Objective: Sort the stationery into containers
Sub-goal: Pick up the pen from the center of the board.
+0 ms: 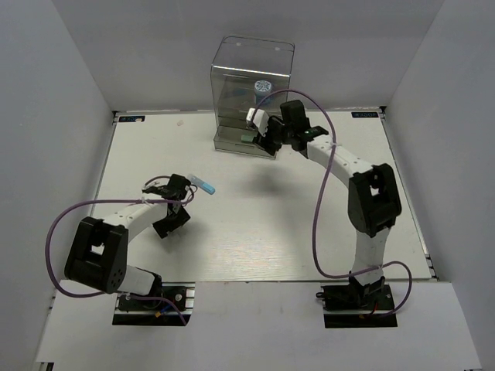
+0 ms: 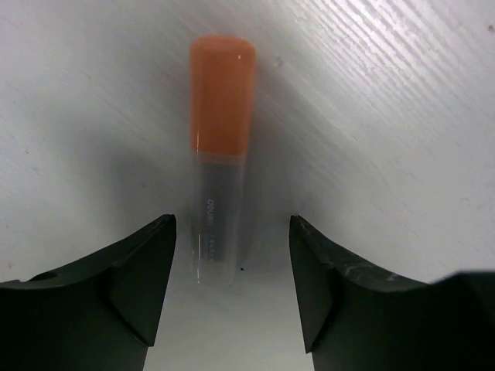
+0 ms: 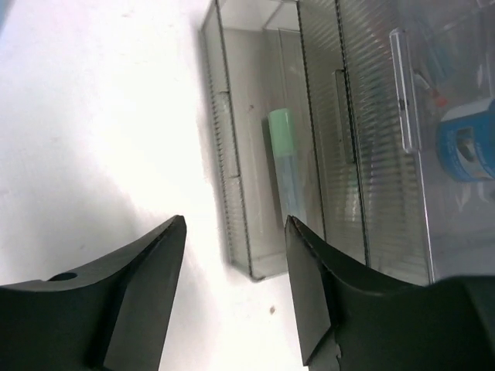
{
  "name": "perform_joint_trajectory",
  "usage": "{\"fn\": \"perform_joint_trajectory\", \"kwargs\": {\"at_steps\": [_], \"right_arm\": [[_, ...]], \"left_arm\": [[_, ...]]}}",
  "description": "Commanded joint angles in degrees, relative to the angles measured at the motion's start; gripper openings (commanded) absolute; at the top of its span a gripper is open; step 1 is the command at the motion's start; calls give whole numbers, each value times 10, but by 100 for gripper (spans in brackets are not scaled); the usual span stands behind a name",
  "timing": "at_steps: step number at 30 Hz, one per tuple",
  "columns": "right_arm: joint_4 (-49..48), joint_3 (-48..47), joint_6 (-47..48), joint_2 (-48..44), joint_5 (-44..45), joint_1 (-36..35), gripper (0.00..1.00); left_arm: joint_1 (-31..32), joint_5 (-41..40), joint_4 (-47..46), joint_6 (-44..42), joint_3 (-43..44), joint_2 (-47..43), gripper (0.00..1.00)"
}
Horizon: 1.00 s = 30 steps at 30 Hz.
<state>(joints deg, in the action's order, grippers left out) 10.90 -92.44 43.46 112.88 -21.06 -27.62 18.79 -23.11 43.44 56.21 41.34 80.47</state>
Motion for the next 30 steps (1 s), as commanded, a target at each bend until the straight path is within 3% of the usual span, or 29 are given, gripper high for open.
{"fn": "perform_joint_trajectory", "kwargs": {"at_steps": [1,5,7,9,10,11,16,22,30], "right_arm": [[-69,59,-25,-67,-35,5,63],[-103,127,-61,-102,-34,18,70],[-103,136,-76,-114,-40,18,70],[-102,151,-87,-122,-51,24,62],[-101,154,-101,-124,-56,27,58],[-102,156,-107,-126,-69,33,47],[-103,174,-123,-139,-100,47,23],[-101,194,-119,-160,-101,56,0],[-140,218,-151,-186,-73,71,0]], "left_arm": [[-8,9,-28,-4,-18,10,70],[-19,27,-48,-4,-34,15,67],[-24,33,-54,-4,-41,15,51],[-24,41,-61,-10,-47,10,34],[-24,50,-68,-10,-47,10,29],[-24,55,-73,-19,-47,3,25],[-17,108,-107,-58,-10,-36,2],[-7,253,-185,-78,98,-15,0],[4,335,-332,67,225,109,0]]}}
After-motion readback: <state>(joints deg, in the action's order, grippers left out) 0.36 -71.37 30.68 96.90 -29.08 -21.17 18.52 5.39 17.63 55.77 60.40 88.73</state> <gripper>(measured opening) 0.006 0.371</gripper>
